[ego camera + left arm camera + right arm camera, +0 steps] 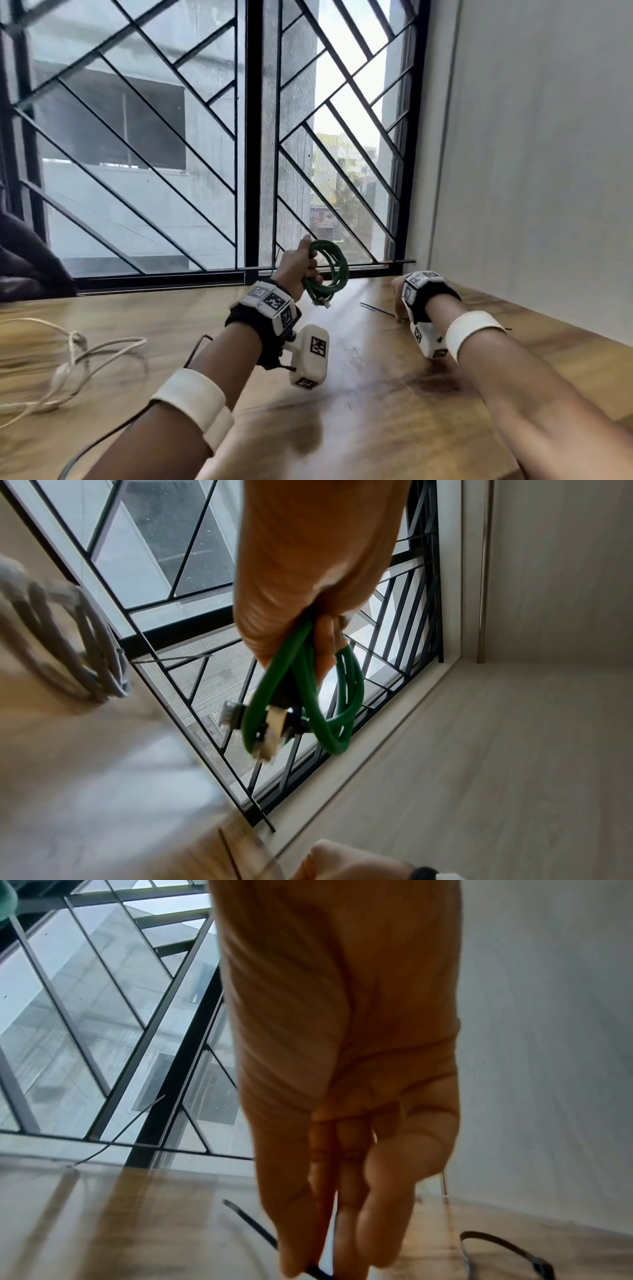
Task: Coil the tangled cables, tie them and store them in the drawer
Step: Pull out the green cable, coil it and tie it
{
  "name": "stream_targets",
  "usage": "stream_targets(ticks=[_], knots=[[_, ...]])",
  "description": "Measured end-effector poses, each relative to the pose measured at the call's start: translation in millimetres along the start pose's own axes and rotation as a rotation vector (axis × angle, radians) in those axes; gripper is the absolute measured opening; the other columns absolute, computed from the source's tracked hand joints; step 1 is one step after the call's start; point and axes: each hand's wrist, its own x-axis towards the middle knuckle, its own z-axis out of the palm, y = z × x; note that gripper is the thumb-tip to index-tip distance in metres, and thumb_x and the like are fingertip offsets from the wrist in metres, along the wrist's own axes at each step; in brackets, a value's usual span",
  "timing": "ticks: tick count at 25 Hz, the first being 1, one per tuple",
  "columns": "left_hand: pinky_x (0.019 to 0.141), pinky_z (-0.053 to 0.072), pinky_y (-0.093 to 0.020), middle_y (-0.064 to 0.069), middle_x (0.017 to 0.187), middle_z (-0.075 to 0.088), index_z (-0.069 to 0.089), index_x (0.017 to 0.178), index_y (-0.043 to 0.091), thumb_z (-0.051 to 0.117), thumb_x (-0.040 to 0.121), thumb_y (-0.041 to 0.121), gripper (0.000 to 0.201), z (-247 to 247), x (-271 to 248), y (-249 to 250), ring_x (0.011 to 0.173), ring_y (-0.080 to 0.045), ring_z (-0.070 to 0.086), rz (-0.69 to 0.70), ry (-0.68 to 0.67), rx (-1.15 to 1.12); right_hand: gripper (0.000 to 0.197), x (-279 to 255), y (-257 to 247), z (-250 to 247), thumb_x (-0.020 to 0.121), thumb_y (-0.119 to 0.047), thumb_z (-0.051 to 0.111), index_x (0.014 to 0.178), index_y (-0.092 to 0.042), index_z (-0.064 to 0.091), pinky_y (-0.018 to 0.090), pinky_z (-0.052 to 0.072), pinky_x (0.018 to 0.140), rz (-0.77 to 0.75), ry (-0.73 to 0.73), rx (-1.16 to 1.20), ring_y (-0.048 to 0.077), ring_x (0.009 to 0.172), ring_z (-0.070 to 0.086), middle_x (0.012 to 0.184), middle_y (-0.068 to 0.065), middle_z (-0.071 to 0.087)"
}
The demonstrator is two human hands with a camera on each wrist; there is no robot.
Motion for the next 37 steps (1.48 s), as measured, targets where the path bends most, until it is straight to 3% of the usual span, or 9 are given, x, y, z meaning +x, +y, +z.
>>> stream_targets(ticks=[2, 4, 5, 10, 13, 18, 25, 30, 37], knots=[[0.035, 0.031, -0.014, 0.009, 0.035, 0.027, 0.039, 0.067, 0.013, 0.036, 0.101, 0.038, 0.042, -7, -3, 5, 0.027, -0.005, 0.026, 0.025, 0.035, -0.01, 0.031, -16, -18, -20, 0.081, -0.03, 0.065, 0.101, -0.007, 0.069, 0.022, 0.047, 0.063, 0.189, -0.137, 0.075, 0.023, 0.089, 0.067, 0.104, 0.01, 0.068], [0.04, 0.032, -0.018, 0.009, 0.036, 0.029, 0.04, 0.07, 0.013, 0.034, 0.101, 0.04, 0.041, -14, -5, 10, 0.029, -0.005, 0.028, 0.046, 0.067, -0.041, 0.015, -27, -31, -44, 0.083, -0.017, 0.062, 0.073, -0.007, 0.068, 0.016, 0.045, 0.044, 0.153, -0.191, 0.24, 0.004, 0.047, 0.06, 0.075, 0.004, 0.07], [0.041, 0.033, -0.019, 0.008, 0.037, 0.03, 0.04, 0.071, 0.013, 0.034, 0.101, 0.04, 0.041, -20, -8, 13, 0.029, -0.006, 0.029, 0.055, 0.078, -0.061, 0.022, -28, -35, -54, 0.085, -0.012, 0.059, 0.064, -0.008, 0.063, 0.012, 0.037, 0.035, 0.17, -0.132, 0.43, 0.0, 0.034, 0.05, 0.063, 0.002, 0.067], [0.054, 0.034, -0.026, 0.003, 0.051, 0.034, 0.041, 0.075, 0.012, 0.028, 0.103, 0.035, 0.038, -59, -33, 33, 0.037, -0.008, 0.034, 0.141, 0.067, -0.101, 0.014, -49, -93, -105, 0.091, -0.009, 0.052, 0.078, -0.008, 0.057, 0.011, 0.03, 0.033, -0.015, 0.095, 1.311, 0.0, 0.035, 0.041, 0.069, 0.006, 0.06], [0.055, 0.034, -0.025, 0.007, 0.049, 0.033, 0.04, 0.073, 0.015, 0.029, 0.103, 0.034, 0.038, -91, -51, 46, 0.04, -0.007, 0.032, 0.247, 0.096, -0.123, 0.012, -56, -153, -118, 0.09, -0.012, 0.054, 0.079, -0.013, 0.059, 0.012, 0.026, 0.032, -0.124, 0.047, 1.587, 0.001, 0.035, 0.033, 0.052, -0.004, 0.048], [0.058, 0.032, -0.026, 0.008, 0.047, 0.034, 0.038, 0.072, 0.016, 0.027, 0.103, 0.033, 0.038, -145, -79, 65, 0.041, -0.007, 0.03, 0.352, 0.212, -0.179, 0.016, -78, -270, -112, 0.093, -0.014, 0.053, 0.081, -0.012, 0.063, 0.014, 0.016, 0.037, -0.437, -0.145, 1.498, 0.003, 0.04, 0.023, 0.047, -0.01, 0.03], [0.053, 0.032, -0.022, 0.008, 0.046, 0.031, 0.035, 0.071, 0.017, 0.029, 0.103, 0.035, 0.037, -183, -82, 75, 0.038, -0.006, 0.029, 0.405, 0.34, -0.274, 0.021, -80, -309, -76, 0.086, -0.016, 0.054, 0.071, -0.01, 0.067, 0.017, 0.026, 0.036, -0.257, 0.01, 1.076, 0.013, 0.043, 0.028, 0.052, 0.002, 0.032], [0.049, 0.028, -0.022, 0.007, 0.042, 0.03, 0.044, 0.068, 0.014, 0.026, 0.102, 0.042, 0.048, -163, -91, 69, 0.037, -0.008, 0.025, 0.337, 0.305, -0.206, 0.018, -90, -306, -68, 0.089, -0.017, 0.058, 0.084, -0.006, 0.071, 0.017, 0.028, 0.037, -0.269, -0.023, 1.275, 0.008, 0.043, 0.03, 0.054, 0.001, 0.033], [0.047, 0.023, -0.027, 0.005, 0.036, 0.029, 0.044, 0.059, 0.011, 0.037, 0.093, 0.019, 0.036, -157, -94, 68, 0.035, -0.01, 0.023, 0.427, 0.338, -0.02, 0.018, -99, -331, -64, 0.092, -0.019, 0.057, 0.088, -0.008, 0.071, 0.019, 0.043, 0.045, -0.317, -0.08, 1.516, 0.009, 0.048, 0.043, 0.062, -0.001, 0.05]])
